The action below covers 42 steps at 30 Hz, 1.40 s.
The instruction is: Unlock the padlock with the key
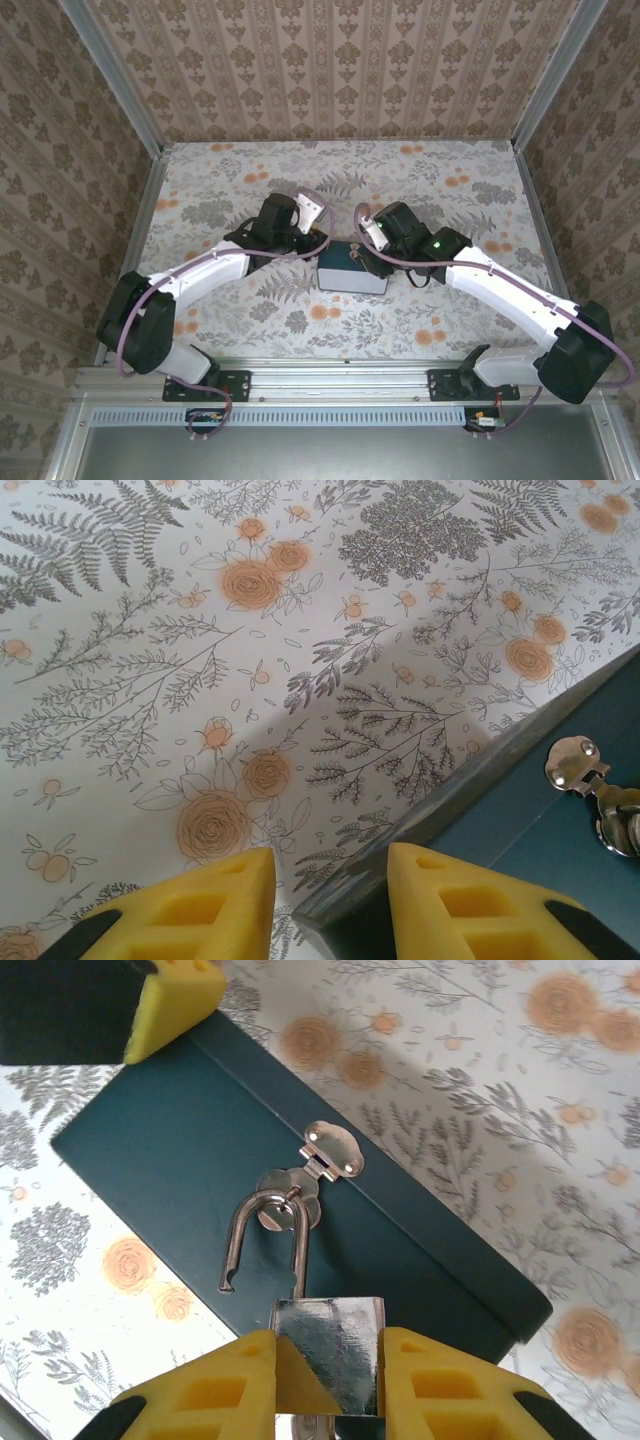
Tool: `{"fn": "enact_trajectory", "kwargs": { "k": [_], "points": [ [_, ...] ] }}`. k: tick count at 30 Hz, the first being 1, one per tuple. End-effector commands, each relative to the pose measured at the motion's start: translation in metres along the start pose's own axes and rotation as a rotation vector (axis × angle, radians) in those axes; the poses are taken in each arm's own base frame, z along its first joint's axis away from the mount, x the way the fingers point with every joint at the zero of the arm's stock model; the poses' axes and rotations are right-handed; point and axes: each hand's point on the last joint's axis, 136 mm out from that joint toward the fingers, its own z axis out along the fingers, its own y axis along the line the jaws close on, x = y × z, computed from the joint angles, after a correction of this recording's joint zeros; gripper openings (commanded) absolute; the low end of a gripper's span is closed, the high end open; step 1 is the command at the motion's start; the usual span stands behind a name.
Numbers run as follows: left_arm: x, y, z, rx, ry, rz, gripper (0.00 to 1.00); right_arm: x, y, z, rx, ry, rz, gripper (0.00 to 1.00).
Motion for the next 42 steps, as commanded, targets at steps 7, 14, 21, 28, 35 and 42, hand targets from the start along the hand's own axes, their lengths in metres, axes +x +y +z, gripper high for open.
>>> {"fn": "enact_trajectory", "kwargs": {
  "k": [7,14,21,28,35,42],
  "points": [
    [0.022,-0.003,0.017,0.002,0.144,-0.164,0.33,0.004,-0.017,0.007,0.179,0.003,0.124,0.02],
    [0.004,-0.003,0.014,-0.005,0.160,-0.253,0.33,0.002,-0.025,0.007,0.236,-0.095,0.282,0.01],
    [-0.025,0.015,0.010,-0.012,0.082,-0.271,0.37,-0.006,-0.026,-0.003,0.245,-0.143,0.271,0.06],
    [-0.041,0.021,0.024,0.004,0.033,-0.247,0.37,-0.006,-0.009,-0.007,0.131,-0.136,0.271,0.36],
    [-0.042,0.022,0.031,0.024,0.035,-0.237,0.38,0.012,-0.007,0.004,0.149,-0.009,0.255,0.41],
    [-0.040,0.023,0.035,0.028,0.037,-0.241,0.38,0.020,-0.007,0.022,0.165,0.033,0.251,0.40]
  ]
}}
